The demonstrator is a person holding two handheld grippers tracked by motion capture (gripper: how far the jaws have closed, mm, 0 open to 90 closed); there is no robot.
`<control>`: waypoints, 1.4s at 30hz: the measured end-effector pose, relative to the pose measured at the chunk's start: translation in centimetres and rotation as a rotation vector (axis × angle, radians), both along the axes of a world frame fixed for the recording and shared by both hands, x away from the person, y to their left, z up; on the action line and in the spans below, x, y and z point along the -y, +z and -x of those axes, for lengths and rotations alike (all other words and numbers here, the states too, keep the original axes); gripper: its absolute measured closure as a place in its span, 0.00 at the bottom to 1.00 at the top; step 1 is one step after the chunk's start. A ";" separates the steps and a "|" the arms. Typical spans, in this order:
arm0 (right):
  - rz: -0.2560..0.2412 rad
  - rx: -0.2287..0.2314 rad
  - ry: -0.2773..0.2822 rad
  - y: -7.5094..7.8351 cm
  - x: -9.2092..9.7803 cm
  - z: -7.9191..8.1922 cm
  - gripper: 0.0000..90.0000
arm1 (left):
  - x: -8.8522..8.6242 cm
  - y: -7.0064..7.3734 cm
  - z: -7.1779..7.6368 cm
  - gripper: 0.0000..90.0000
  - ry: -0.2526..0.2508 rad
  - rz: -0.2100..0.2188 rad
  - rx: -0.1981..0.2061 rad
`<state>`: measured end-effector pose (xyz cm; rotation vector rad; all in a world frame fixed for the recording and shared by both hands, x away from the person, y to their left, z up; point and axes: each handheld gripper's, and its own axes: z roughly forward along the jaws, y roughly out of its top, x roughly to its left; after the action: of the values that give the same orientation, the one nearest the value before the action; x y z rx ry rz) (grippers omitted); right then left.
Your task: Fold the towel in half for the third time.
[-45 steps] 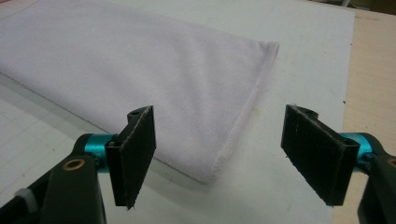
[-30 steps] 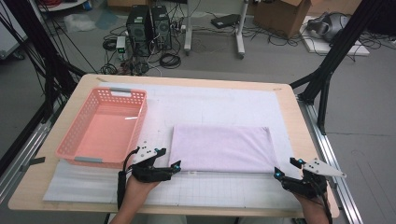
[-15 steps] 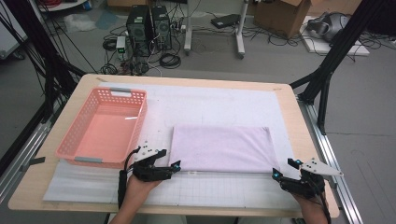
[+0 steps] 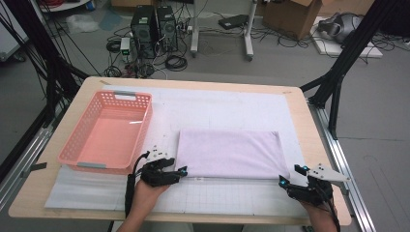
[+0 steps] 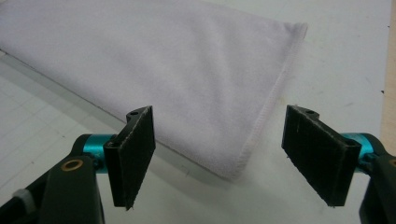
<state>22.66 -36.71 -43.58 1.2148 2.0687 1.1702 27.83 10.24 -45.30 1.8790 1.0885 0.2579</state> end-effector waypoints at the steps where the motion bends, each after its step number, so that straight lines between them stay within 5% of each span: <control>1: 0.003 0.000 0.002 0.0 -0.1 0.0 0.28 | 0.1 0.0 -0.1 0.44 -0.003 -0.010 -0.003; 9: 0.009 -0.007 0.011 -0.1 -0.5 -0.2 0.28 | 0.9 0.1 0.4 0.60 -0.037 -0.069 0.030; 22: 0.002 0.005 0.082 0.7 -3.4 -2.2 0.28 | 0.6 -0.2 0.2 0.87 -0.008 0.020 -0.049; 33: 0.016 -0.038 0.213 1.9 -9.2 -7.8 0.28 | 0.3 -0.1 0.4 0.91 -0.004 0.050 -0.036; 42: 0.077 -0.076 0.297 3.3 -14.8 -12.4 0.27 | -0.5 0.1 0.6 0.91 -0.004 0.093 -0.057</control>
<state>35.08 -21.93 -40.28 0.9518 2.3901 1.1730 27.24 10.79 -45.21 1.8148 1.1162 0.1491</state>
